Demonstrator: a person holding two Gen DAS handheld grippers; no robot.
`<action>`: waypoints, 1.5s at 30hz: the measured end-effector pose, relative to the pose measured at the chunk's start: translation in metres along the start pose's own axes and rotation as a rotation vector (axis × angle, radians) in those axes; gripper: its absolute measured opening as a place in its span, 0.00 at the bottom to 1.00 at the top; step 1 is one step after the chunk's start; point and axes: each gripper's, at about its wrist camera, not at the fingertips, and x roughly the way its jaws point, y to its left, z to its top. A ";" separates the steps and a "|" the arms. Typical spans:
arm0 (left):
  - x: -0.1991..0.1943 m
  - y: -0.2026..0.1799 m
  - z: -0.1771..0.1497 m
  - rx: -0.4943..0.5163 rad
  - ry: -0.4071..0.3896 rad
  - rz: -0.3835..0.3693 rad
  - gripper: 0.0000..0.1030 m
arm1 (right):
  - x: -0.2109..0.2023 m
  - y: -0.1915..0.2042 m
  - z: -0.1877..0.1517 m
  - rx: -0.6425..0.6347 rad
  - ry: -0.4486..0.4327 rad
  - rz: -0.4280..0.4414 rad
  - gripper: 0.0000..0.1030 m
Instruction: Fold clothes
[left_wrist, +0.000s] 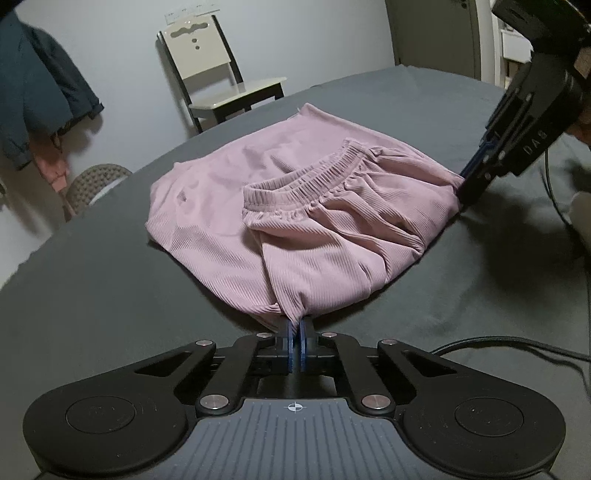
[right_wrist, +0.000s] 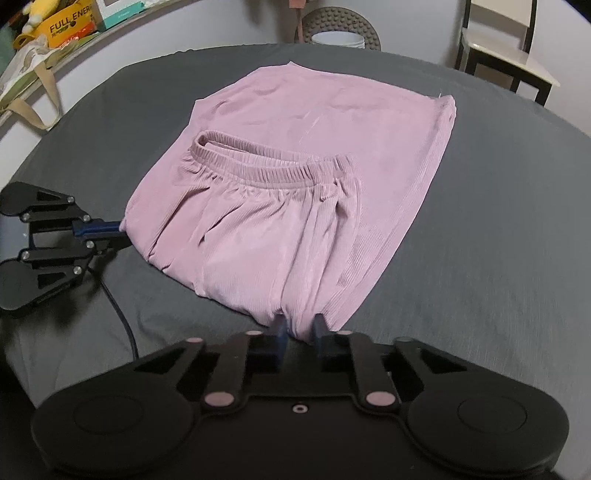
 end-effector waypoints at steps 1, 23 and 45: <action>-0.001 0.000 0.001 0.008 0.000 0.012 0.02 | 0.000 0.001 0.000 -0.010 -0.001 -0.005 0.10; -0.014 0.025 -0.002 0.013 -0.009 0.197 0.01 | -0.010 -0.009 0.003 -0.125 0.049 -0.106 0.05; -0.005 0.030 -0.016 0.031 0.107 0.199 0.02 | -0.002 -0.003 -0.002 -0.167 0.094 -0.177 0.39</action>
